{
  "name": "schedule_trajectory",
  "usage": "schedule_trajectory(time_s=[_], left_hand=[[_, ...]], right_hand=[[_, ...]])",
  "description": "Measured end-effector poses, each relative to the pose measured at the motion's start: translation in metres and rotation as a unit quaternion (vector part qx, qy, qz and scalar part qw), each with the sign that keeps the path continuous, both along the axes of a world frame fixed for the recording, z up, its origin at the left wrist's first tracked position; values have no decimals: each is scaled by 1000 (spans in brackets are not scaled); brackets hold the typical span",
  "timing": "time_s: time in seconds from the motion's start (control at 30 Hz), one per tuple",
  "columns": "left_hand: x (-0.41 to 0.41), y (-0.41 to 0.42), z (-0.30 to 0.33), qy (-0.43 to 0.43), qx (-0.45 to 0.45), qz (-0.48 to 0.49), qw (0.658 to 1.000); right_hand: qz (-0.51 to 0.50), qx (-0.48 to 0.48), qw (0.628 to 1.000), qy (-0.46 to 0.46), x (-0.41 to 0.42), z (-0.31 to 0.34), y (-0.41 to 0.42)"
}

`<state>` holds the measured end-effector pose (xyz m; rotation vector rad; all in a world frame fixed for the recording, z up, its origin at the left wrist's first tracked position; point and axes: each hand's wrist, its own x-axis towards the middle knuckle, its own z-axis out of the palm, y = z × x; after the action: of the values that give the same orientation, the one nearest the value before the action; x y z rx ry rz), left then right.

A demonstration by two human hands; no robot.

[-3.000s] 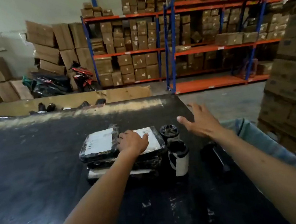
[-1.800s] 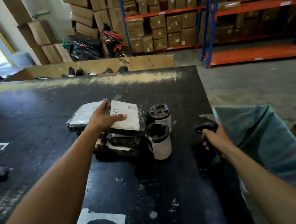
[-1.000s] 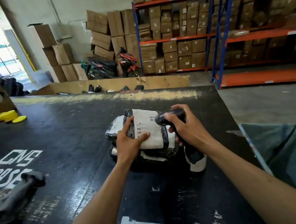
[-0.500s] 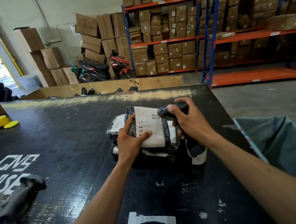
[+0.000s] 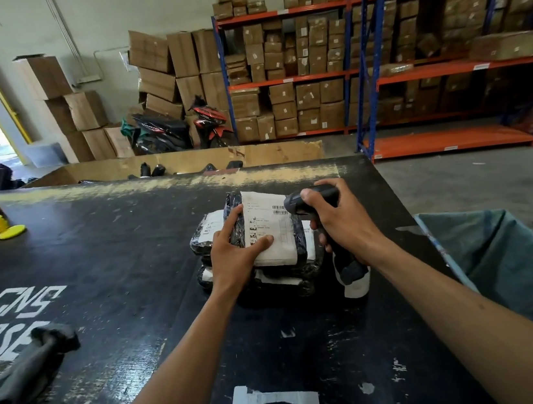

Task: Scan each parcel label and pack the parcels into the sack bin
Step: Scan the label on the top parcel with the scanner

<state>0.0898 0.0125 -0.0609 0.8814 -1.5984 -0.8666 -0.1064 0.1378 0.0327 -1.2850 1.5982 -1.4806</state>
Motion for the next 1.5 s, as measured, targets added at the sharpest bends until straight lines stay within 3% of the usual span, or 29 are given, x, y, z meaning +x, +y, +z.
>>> schedule_trajectory(time_s=[1.5], left_hand=[[10,10,8,4,3,-7,1000]], right_hand=[[-12,0,1000,12,12,2,-1]])
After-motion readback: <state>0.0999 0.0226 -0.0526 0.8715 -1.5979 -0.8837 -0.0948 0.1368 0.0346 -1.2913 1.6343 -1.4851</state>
